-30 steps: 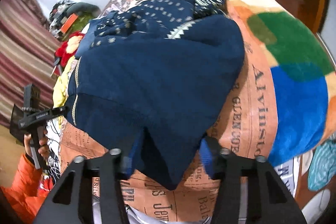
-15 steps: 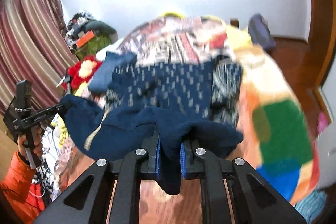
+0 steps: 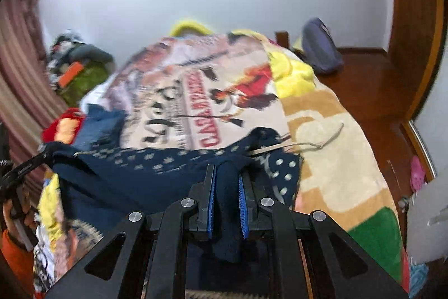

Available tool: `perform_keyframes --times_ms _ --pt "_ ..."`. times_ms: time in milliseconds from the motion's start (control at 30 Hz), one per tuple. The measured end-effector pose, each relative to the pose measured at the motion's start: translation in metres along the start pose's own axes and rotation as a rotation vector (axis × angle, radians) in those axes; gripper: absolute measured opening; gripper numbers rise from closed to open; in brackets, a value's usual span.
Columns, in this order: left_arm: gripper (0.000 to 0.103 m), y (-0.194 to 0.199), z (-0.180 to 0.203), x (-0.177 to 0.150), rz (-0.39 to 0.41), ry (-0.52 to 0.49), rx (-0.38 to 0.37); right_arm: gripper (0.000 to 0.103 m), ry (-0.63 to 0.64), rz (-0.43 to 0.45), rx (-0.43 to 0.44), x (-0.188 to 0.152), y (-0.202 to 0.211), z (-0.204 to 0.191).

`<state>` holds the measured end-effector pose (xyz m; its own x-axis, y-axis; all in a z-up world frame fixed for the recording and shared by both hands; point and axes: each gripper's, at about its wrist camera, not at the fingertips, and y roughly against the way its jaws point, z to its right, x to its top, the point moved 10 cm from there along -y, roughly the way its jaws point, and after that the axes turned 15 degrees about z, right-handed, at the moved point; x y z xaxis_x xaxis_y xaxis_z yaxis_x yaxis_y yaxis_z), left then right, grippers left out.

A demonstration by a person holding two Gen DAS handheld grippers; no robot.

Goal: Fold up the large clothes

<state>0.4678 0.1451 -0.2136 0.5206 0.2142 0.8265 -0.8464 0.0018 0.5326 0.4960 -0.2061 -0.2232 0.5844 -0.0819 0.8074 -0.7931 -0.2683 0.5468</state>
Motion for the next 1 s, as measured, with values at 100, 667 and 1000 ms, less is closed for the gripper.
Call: perform_keyframes --times_ms 100,667,1000 --pt "0.008 -0.040 -0.019 -0.027 -0.073 0.008 0.069 0.012 0.060 -0.006 -0.156 -0.001 -0.033 0.032" --pt "0.014 -0.027 0.000 -0.009 -0.152 -0.086 -0.054 0.012 0.166 -0.025 -0.024 -0.009 -0.021 0.013" --pt "0.061 0.009 0.005 -0.001 -0.105 -0.124 -0.073 0.012 0.218 -0.090 0.172 -0.023 -0.030 -0.095"
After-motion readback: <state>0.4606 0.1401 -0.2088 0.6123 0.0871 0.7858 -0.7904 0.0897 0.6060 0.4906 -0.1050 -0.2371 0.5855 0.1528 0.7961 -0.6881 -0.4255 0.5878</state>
